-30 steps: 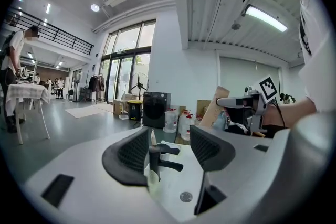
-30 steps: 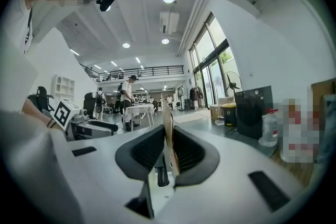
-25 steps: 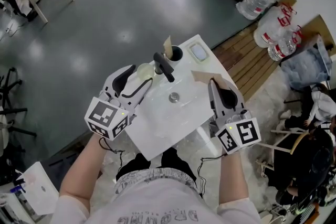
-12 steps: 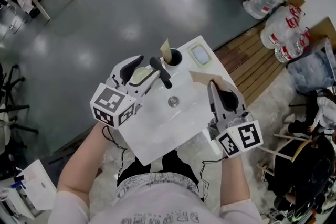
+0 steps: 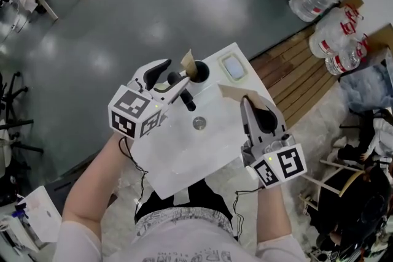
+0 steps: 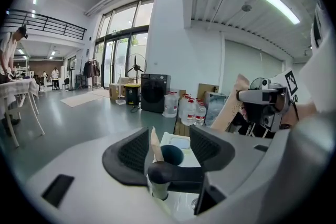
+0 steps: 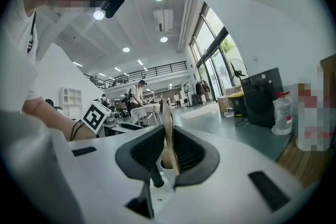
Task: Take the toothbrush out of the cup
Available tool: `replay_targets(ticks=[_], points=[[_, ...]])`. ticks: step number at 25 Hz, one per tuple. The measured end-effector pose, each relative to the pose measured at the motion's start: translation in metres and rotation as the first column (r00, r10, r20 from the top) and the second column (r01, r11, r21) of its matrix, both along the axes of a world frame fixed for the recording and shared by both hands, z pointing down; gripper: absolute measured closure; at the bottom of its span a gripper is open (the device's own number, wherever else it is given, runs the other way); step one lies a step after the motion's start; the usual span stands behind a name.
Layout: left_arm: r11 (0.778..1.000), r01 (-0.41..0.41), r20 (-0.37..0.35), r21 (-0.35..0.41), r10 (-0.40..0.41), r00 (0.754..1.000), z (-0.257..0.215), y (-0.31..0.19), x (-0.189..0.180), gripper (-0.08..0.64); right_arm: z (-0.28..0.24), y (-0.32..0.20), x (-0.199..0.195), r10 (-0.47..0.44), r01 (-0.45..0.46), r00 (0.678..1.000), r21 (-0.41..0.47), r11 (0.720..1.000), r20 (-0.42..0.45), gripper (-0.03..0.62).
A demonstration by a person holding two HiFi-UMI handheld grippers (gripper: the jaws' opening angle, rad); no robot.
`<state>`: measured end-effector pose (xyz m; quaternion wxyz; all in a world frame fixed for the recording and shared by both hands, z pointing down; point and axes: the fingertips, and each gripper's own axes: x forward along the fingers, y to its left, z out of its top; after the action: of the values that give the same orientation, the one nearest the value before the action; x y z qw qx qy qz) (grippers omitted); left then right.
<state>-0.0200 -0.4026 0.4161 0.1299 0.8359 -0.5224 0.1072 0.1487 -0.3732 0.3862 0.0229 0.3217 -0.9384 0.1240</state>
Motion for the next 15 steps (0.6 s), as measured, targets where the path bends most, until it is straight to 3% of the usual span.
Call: replay_targets(ticks=[6, 15], points=[[0.998, 0.003, 0.043, -0.07, 0.0, 0.999, 0.022, -0.019, -0.003, 0.295, 0.011, -0.013, -0.002, -0.01, 0.01, 1.0, -0.023, 1.0, 0.013, 0.529], [0.98, -0.042, 0.094, -0.194, 0.061, 0.994, 0.048, -0.037, 0.001, 0.295, 0.031, -0.026, 0.002, -0.006, 0.006, 1.0, -0.056, 0.998, 0.015, 0.529]])
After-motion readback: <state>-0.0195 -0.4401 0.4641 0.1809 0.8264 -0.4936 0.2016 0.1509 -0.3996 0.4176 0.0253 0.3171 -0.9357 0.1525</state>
